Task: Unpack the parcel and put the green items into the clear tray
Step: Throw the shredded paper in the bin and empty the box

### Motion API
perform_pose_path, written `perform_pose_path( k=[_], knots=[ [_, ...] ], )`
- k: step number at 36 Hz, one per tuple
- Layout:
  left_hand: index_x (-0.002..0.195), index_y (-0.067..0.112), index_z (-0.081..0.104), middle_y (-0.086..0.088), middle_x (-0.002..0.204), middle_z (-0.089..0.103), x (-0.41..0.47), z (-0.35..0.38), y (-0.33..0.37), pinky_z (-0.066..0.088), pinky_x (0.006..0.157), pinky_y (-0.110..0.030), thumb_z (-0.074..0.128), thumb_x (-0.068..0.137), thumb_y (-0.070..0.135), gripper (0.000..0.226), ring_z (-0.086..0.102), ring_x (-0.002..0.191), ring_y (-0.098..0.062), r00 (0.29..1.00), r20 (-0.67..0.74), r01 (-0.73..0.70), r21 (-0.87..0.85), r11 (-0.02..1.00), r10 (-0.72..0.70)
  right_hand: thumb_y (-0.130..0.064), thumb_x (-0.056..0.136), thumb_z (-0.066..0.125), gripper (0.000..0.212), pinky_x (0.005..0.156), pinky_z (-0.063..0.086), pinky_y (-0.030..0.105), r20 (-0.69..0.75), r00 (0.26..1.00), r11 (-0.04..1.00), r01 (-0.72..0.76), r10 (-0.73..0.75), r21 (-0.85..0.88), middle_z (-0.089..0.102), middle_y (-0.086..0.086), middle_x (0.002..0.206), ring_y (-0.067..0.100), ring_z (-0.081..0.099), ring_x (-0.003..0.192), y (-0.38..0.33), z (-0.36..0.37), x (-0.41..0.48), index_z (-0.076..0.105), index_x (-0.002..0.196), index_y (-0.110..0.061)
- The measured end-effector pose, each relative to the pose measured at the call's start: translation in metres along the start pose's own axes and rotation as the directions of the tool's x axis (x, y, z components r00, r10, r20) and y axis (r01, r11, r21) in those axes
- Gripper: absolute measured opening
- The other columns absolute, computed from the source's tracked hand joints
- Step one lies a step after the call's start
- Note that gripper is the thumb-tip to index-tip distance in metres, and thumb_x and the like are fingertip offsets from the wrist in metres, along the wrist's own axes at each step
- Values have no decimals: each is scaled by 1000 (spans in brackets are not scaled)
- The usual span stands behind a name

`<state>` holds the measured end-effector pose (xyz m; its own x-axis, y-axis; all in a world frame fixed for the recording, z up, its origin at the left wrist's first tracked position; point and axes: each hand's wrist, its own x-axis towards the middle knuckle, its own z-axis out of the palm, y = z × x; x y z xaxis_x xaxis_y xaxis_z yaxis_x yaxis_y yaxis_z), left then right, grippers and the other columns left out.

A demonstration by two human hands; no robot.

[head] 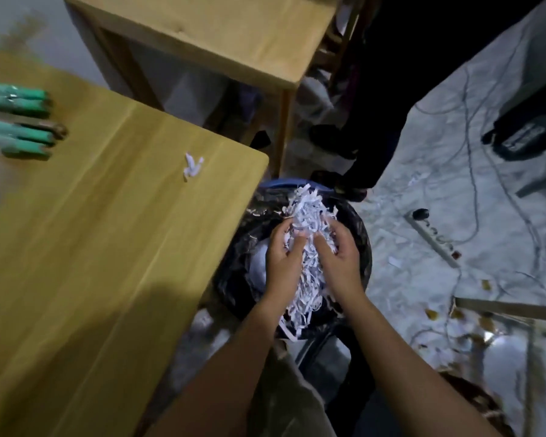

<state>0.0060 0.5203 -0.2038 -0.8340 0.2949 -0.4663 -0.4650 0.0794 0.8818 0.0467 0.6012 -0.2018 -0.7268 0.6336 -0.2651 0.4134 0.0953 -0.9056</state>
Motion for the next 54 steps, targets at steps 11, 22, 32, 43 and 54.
perform_pose_path(
  k=[11, 22, 32, 43, 54],
  knots=[
    [117, 8, 58, -7, 127, 55, 53, -16, -53, 40, 105, -32, 55, 90, 7, 27, 51, 119, -20, 998, 58, 2, 389, 921, -26, -11, 89, 58, 37, 92, 38, 21, 92, 990, 982, -93, 109, -162, 56, 6, 130, 16, 52, 118, 53, -10, 30, 56, 125, -18],
    [126, 9, 53, -6, 141, 47, 41, -13, -34, 31, 113, -37, 48, 94, 13, 33, 37, 135, -19, 989, 149, -104, 554, 826, 25, 16, 80, 39, 54, 77, 36, 0, 47, 994, 959, -82, 99, -271, 57, 13, 131, 14, 59, 107, 41, -21, 22, 58, 124, -10],
    [131, 11, 49, -2, 143, 44, 11, -21, 14, 25, 99, -9, 45, 95, 15, 36, 39, 132, -14, 961, 216, -269, 604, 750, 171, -3, 86, 59, 31, 83, 44, 15, -40, 999, 956, -5, -7, -294, 68, 14, 112, 19, 65, 100, 2, -20, 7, 62, 117, -6],
    [135, 13, 45, -1, 144, 43, -30, -60, 84, 24, 104, -12, 44, 96, 16, 39, 37, 134, -10, 889, 246, -450, 619, 644, 385, 13, 79, 44, 68, 76, 38, 14, 100, 994, 892, 73, -32, -446, 51, 17, 134, 30, 56, 113, -49, -16, -13, 39, 140, -16],
    [134, 8, 45, -6, 144, 42, -55, -183, 108, 25, 111, -27, 43, 95, 17, 40, 33, 137, -16, 868, -159, -220, 726, 651, 471, -4, 88, 57, 18, 83, 47, 22, 28, 974, 918, 220, -223, -329, 70, 16, 99, 18, 64, 89, -109, 9, -20, 66, 104, -2]
  ],
)
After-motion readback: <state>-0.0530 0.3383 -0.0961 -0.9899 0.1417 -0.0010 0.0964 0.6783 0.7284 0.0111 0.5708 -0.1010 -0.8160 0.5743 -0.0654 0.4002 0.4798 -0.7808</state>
